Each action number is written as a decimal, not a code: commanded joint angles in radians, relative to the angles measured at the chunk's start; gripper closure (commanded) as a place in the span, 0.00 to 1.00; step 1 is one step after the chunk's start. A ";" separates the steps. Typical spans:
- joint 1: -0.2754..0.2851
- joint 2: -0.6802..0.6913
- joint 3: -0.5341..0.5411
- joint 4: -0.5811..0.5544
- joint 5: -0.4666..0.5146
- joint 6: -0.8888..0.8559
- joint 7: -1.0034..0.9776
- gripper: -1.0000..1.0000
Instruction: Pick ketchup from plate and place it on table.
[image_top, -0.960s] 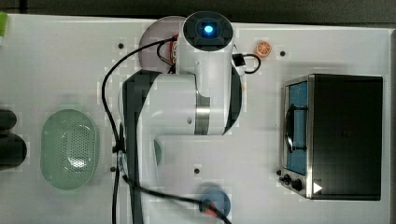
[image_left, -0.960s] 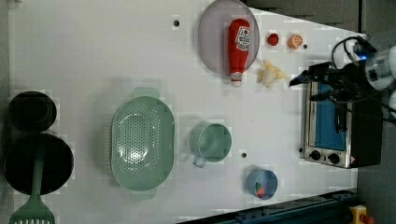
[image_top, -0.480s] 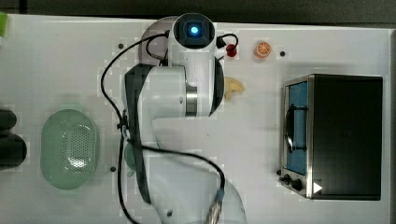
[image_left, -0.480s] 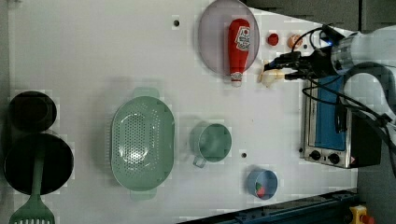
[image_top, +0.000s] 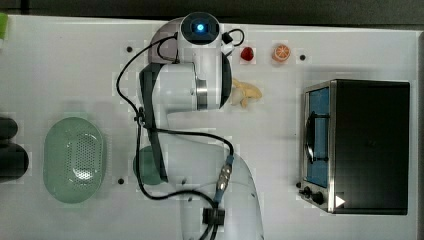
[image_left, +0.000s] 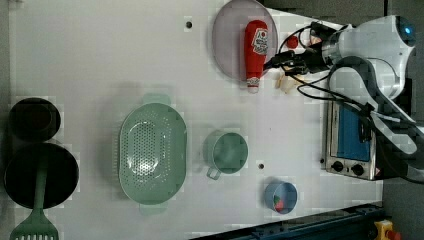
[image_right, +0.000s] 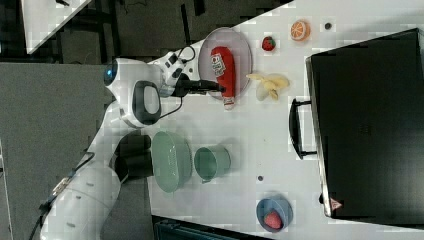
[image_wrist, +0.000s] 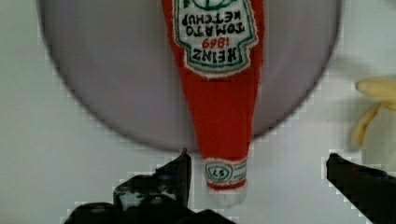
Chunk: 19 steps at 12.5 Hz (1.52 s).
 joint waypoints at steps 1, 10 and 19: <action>0.021 0.049 -0.003 0.062 -0.035 0.051 -0.041 0.00; 0.028 0.167 -0.011 0.060 -0.044 0.276 -0.041 0.00; 0.029 0.161 -0.007 0.094 -0.043 0.289 -0.021 0.42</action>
